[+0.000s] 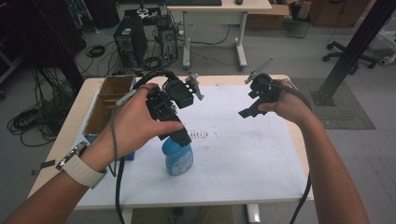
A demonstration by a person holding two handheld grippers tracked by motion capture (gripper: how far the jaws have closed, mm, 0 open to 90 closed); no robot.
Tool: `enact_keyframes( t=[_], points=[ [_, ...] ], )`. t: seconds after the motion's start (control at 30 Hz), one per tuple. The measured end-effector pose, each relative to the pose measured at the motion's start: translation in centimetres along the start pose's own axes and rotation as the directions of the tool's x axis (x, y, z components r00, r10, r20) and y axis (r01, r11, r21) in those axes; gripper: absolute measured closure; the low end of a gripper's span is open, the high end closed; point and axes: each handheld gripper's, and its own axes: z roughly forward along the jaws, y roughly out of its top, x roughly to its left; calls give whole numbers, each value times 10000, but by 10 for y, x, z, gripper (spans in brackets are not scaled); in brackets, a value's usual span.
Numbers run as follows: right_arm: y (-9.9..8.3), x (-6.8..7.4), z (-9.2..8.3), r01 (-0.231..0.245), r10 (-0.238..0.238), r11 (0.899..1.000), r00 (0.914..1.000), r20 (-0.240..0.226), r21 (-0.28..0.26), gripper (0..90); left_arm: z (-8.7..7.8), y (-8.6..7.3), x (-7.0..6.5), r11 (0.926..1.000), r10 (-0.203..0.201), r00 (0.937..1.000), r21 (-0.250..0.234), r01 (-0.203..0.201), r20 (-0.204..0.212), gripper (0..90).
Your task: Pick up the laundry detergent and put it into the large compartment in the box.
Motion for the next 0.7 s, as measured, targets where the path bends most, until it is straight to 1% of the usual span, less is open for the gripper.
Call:
enact_keyframes(
  t=[0.13,0.43,0.5,0.7],
  points=[
    [1,0,1,1,-1,10000,10000,-14,-3,90,5,0,3,9999,-55,10000,101,55,45,93],
    [1,0,2,17,-17,10000,10000,-53,50,90,15,-2,13,9990,-406,9991,174,405,83,93],
    [1,0,3,21,-21,10000,10000,-66,70,90,18,-3,16,9986,-498,9988,170,497,12,94],
    [2,1,4,42,-41,10000,10000,-76,54,90,24,-3,21,9980,-562,9984,293,559,105,91]
  ],
)
